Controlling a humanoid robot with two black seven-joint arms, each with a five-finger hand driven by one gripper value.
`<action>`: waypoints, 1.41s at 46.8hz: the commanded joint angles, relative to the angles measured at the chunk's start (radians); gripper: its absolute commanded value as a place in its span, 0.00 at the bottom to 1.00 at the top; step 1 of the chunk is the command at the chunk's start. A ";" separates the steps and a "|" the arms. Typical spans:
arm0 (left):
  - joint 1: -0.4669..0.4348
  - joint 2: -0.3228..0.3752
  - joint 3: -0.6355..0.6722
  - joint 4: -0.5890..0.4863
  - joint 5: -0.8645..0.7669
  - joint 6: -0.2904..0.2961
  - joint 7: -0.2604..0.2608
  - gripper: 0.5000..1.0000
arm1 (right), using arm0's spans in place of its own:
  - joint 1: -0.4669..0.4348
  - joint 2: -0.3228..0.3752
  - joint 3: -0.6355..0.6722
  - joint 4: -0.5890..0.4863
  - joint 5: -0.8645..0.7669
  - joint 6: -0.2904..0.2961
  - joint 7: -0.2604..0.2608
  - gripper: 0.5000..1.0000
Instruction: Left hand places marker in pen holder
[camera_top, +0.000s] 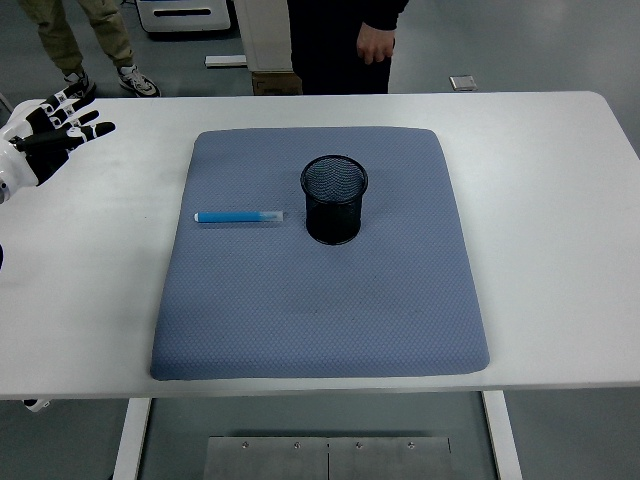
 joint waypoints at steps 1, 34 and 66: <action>0.000 -0.001 0.000 0.000 0.000 -0.002 0.000 1.00 | 0.000 0.000 -0.001 0.000 0.000 0.000 0.000 1.00; 0.003 -0.074 -0.046 0.012 -0.037 -0.017 0.000 1.00 | 0.000 0.000 0.000 0.000 0.000 0.000 0.000 1.00; -0.118 -0.142 0.052 0.018 0.025 0.055 0.000 1.00 | 0.000 0.000 0.000 0.000 0.000 0.000 0.000 1.00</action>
